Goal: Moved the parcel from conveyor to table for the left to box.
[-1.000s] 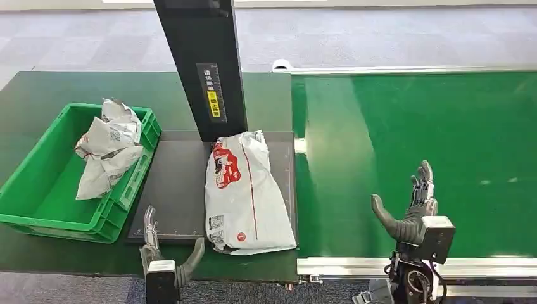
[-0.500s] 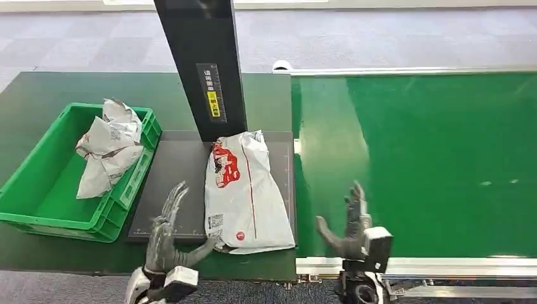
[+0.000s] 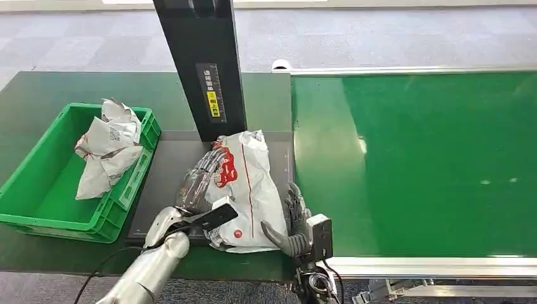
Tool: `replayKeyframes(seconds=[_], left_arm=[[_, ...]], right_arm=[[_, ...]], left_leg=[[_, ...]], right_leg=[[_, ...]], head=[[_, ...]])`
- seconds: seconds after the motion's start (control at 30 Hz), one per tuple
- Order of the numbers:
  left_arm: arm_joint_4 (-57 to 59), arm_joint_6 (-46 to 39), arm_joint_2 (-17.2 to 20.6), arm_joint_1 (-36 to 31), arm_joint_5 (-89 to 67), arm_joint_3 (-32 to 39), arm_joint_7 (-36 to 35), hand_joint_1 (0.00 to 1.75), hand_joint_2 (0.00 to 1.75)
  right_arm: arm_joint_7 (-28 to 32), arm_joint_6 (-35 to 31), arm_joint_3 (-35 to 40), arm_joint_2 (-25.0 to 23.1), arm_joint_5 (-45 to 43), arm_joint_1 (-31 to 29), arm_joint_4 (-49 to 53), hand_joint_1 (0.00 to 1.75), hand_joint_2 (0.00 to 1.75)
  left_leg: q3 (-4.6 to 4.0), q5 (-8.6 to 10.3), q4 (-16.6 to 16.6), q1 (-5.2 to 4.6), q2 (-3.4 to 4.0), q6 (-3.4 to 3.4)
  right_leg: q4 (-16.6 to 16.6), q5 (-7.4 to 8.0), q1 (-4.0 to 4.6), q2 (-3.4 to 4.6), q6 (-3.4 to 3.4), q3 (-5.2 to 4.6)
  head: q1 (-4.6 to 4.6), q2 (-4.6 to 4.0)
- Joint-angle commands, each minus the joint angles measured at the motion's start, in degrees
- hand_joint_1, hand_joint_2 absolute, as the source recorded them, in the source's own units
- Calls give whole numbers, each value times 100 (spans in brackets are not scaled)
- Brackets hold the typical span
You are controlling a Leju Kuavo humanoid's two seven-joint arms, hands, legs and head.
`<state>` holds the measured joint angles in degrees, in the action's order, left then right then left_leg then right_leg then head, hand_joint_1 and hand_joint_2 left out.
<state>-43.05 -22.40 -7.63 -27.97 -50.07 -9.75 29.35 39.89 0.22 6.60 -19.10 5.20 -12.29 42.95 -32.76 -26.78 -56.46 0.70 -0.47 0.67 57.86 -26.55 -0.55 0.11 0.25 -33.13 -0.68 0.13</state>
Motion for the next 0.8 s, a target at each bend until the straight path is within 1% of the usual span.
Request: replayKeyframes(seconds=[0.03,0.13,0.2,0.23,0.27,0.3,0.37,0.53,0.67,0.7,0.77,0.8], left_arm=[[1609,238,-228,-769,-49,-107,-30,0,175],[1830,438,-311,-855,-87,-170,-53,0,175],[1968,726,-319,-906,-143,-234,-144,0,175],[1992,762,-323,-894,-170,-258,-164,21,175],[1992,762,-323,-894,-170,-258,-164,148,175],[2034,862,-328,-880,-189,-282,-172,169,175],[2035,886,-324,-862,-196,-280,-176,175,175],[2014,909,-313,-834,-194,-234,-166,175,175],[1872,912,-233,-685,-122,-53,-69,175,175],[1843,893,-224,-660,-102,-23,-36,175,175],[1843,893,-224,-660,-102,-23,-36,175,175],[1742,838,-225,-611,-5,90,103,175,175]], right_arm=[[11,27,68,51,-27,-300,-752,0,175],[11,26,63,47,-30,-333,-807,0,175],[11,28,55,43,-37,-359,-832,0,175],[11,23,46,41,-43,-372,-843,0,175],[11,23,46,41,-43,-372,-843,0,175],[11,27,34,33,-53,-388,-848,0,175],[11,19,29,29,-55,-376,-817,0,175],[11,-83,41,44,-25,-330,-675,0,175],[11,-511,36,225,-68,20,646,0,175],[11,-572,15,259,-59,63,820,0,175],[11,-572,15,259,-59,63,820,0,175],[11,-680,-50,347,-16,172,1169,0,175]], left_leg=[[5,3,3,2,-8,-1],[6,6,8,4,-6,-3],[7,5,8,2,-3,-5],[9,2,3,2,-3,-4],[10,5,8,1,-1,-5],[14,2,6,1,-1,-3],[15,2,8,2,3,-3],[21,3,9,0,3,-2],[23,4,13,-1,5,-4],[23,2,9,-2,3,-3],[21,4,12,-5,3,-5],[23,4,16,-2,7,-6]], right_leg=[[-5,0,3,-10,-2,8],[-13,4,5,-11,-1,11],[-12,5,4,-8,-1,10],[-6,1,3,-6,0,13],[-12,5,3,-6,0,14],[-9,2,2,-4,0,17],[-11,3,3,-1,0,18],[-9,3,2,1,-2,24],[-15,6,1,2,-1,25],[-8,3,-1,2,-1,23],[-9,4,-4,2,0,21],[-17,7,-1,4,0,25]], head=[[0,-2],[2,0],[2,0],[2,0],[0,0],[4,0],[2,-2],[2,-2],[2,0],[2,-2],[4,0],[2,0]])
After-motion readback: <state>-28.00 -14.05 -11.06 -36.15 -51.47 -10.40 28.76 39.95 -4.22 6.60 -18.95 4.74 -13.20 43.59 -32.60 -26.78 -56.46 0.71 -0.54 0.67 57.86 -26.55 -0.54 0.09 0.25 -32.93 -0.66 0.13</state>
